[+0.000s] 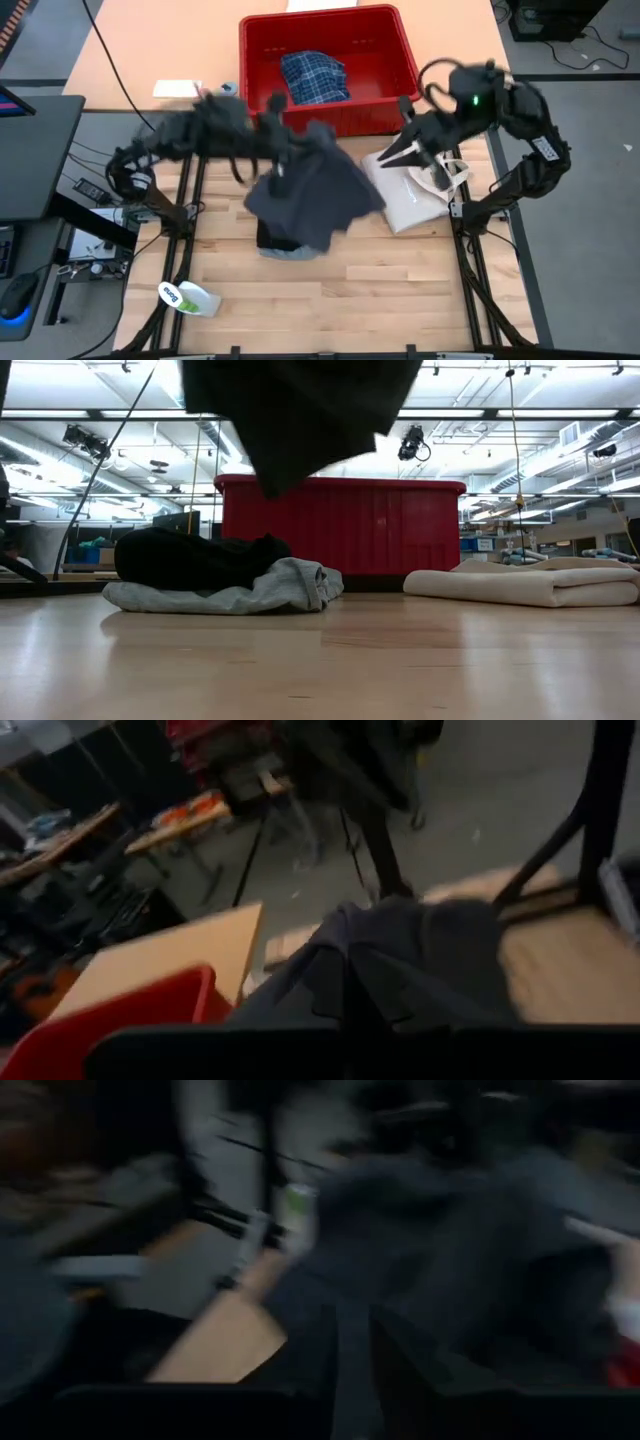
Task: Fold Laundry from Bin
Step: Fold the gray short pants
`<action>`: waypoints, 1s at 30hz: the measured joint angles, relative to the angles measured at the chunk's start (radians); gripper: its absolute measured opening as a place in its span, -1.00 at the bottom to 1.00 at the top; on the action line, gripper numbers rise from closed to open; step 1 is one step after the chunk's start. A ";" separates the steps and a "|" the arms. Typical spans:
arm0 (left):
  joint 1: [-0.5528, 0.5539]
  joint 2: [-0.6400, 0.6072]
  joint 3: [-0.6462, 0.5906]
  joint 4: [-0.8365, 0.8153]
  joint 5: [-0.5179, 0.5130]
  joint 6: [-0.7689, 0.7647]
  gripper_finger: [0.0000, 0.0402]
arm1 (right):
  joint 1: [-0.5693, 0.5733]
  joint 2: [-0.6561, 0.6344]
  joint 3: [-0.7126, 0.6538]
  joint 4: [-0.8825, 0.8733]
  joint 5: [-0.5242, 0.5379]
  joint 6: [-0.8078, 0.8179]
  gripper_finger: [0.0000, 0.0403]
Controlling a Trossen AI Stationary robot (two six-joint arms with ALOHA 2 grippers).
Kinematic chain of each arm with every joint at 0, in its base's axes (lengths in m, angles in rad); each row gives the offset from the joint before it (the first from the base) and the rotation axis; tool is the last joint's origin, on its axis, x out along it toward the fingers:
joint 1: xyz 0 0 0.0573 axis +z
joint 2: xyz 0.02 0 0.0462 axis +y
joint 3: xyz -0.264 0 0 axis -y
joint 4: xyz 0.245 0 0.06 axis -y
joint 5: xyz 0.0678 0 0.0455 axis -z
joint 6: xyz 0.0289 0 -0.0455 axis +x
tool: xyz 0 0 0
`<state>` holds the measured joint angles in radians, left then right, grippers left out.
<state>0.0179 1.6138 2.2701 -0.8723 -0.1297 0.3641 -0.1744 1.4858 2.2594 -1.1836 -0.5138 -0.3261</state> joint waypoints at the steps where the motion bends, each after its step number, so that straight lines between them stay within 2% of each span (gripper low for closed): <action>1: -0.040 0.001 -0.025 0.000 -0.058 0.003 -0.98 | 0.046 -0.007 -0.024 0.020 0.101 0.031 -0.67; 4: -0.119 0.003 -0.137 0.036 -0.162 -0.035 -0.98 | 0.162 -0.036 -0.117 0.076 0.371 0.091 -0.74; 7: -0.150 0.005 -0.256 0.069 -0.210 -0.136 -0.98 | 0.237 -0.068 -0.234 0.133 0.513 0.142 -0.82; 12: -0.168 0.005 -0.466 0.218 -0.229 -0.252 -0.98 | 0.325 -0.170 -0.484 0.229 0.528 0.232 -0.91; 16: -0.182 0.006 -0.596 0.402 -0.229 -0.297 -0.98 | 0.399 -0.296 -0.736 0.385 0.605 0.305 -0.95; 20: -0.199 0.004 -0.697 0.536 -0.235 -0.355 -0.97 | 0.469 -0.437 -1.014 0.627 0.676 0.374 -0.93; 23: -0.210 0.004 -0.777 0.598 -0.269 -0.384 -0.95 | 0.501 -0.512 -1.234 0.855 0.675 0.386 -0.90; 26: -0.215 0.004 -0.873 0.686 -0.298 -0.415 -0.95 | 0.514 -0.553 -1.422 1.054 0.677 0.388 -0.89; 30: -0.214 0.004 -0.996 0.816 -0.301 -0.479 -0.95 | 0.516 -0.570 -1.593 1.224 0.674 0.415 -0.90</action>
<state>-0.1958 1.6180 1.2739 -0.0559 -0.4309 -0.1145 0.3416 0.9163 0.6666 0.0407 0.1598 0.0892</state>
